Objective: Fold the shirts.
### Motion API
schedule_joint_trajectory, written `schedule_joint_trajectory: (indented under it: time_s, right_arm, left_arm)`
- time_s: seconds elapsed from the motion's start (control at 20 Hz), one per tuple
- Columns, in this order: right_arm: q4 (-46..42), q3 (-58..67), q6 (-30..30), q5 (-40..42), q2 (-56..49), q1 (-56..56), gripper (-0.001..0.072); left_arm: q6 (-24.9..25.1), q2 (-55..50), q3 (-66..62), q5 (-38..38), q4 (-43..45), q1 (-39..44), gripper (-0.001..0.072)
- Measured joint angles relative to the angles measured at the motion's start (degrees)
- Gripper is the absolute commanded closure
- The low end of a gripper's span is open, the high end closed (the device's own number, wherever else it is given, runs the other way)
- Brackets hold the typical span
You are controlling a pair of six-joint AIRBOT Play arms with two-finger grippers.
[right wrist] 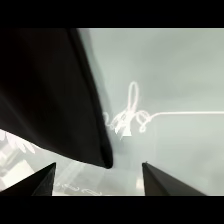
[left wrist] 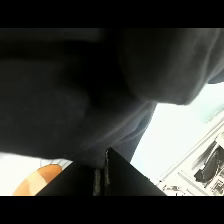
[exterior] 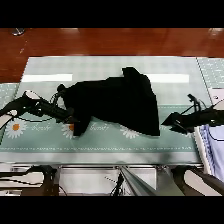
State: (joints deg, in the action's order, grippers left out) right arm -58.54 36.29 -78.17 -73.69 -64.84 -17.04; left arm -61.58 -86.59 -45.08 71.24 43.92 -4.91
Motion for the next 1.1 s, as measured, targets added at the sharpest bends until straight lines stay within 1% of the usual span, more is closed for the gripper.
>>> schedule_joint_trajectory:
  time_s: [0.2,0.45,0.5,0.55,0.6,0.65,0.75,0.85,0.95,1.1]
  right_arm:
    - [0.26,-0.42,-0.55,2.23,-3.65,6.8,0.0093]
    - [4.02,1.36,-1.4,6.1,-8.26,13.6,0.0102]
    - [4.92,1.64,-1.86,7.02,-9.14,14.97,0.0153]
    - [5.35,1.86,-2.05,8.04,-9.88,16.11,0.0356]
    - [5.49,2.03,-2.21,9.79,-10.64,17.2,0.0641]
    - [5.03,2.47,-2.19,11.02,-11.13,18.05,0.0689]
    - [5.97,5.25,-0.96,10.4,-11.65,18.84,0.069]
    - [5.79,11.65,-0.2,6.43,-11.43,18.95,0.069]
    - [4.94,22.58,-0.35,3.32,-10.21,18.4,0.069]
    - [3.13,44.06,-2.47,1.33,-7.32,17.66,0.069]
  left_arm:
    - [0.15,-0.04,-0.02,0.11,-0.2,0.11,0.0679]
    - [0.17,-0.04,-0.02,0.13,-0.5,0.2,0.0678]
    - [0.2,-0.04,-0.02,0.13,-0.74,0.2,0.0679]
    - [0.2,-0.04,-0.02,0.13,-1.22,0.22,0.0679]
    - [0.2,-0.04,-0.02,0.04,-1.92,0.22,0.0679]
    - [0.2,0.11,-0.04,-0.22,-2.93,0.22,0.0679]
    - [0.22,1.09,-1.14,-0.39,-5.25,0.22,0.068]
    - [0.24,3.5,-4.68,-0.04,-7.82,0.22,0.0679]
    - [-0.09,7.15,-11.65,0.48,-10.69,0.22,0.0679]
    - [-3.32,13.2,-27.74,-0.9,-13.29,0.0,0.068]
